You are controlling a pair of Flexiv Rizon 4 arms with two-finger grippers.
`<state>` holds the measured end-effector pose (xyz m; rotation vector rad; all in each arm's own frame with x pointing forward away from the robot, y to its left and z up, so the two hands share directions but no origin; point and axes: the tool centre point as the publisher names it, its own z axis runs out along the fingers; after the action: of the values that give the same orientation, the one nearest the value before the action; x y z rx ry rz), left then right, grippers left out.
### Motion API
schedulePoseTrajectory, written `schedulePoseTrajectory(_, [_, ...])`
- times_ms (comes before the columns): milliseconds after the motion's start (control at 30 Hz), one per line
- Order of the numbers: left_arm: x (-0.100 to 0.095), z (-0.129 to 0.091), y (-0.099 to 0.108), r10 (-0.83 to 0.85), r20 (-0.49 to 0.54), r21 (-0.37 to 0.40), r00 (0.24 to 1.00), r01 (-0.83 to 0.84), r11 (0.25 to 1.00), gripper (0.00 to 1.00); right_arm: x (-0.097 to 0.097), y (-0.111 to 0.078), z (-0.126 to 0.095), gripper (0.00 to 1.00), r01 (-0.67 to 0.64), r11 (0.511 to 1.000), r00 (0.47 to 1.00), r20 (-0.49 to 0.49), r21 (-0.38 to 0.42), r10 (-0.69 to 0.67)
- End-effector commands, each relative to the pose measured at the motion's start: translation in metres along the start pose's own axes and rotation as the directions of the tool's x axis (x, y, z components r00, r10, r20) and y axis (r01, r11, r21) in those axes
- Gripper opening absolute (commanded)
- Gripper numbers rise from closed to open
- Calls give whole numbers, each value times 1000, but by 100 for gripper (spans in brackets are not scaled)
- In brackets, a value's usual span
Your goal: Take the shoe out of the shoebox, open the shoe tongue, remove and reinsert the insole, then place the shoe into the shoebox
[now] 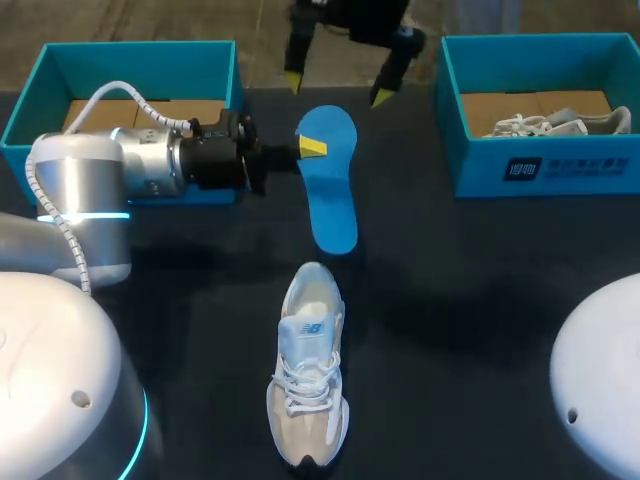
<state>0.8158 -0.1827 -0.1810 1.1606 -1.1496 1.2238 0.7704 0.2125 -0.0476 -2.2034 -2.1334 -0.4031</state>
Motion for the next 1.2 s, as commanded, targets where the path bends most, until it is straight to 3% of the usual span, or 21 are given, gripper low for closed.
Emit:
schedulePoseTrajectory(33, [0,0,0,-1,3,-1,1000,1,1000,0,11,0,4,100,-5,1000,973,232,-9,7])
schedulePoseTrajectory(400, [0,0,0,-1,3,-1,1000,1,1000,0,14,-5,7,100,0,1000,975,222,-14,3])
schedulePoseTrajectory(533, [0,0,0,-1,3,-1,1000,1,1000,0,2,-3,5,100,3,1000,1000,14,31,-3])
schedulePoseTrajectory(667, [0,0,0,-1,3,-1,1000,1,1000,0,-13,-1,-2,100,-7,998,981,-192,57,18])
schedulePoseTrajectory(933, [0,0,0,-1,3,-1,1000,1,1000,0,-33,-1,-3,100,-42,996,920,-385,74,68])
schedulePoseTrajectory(1200, [0,0,0,-1,3,-1,1000,1,1000,0,-39,-1,12,100,-38,993,804,-586,111,97])
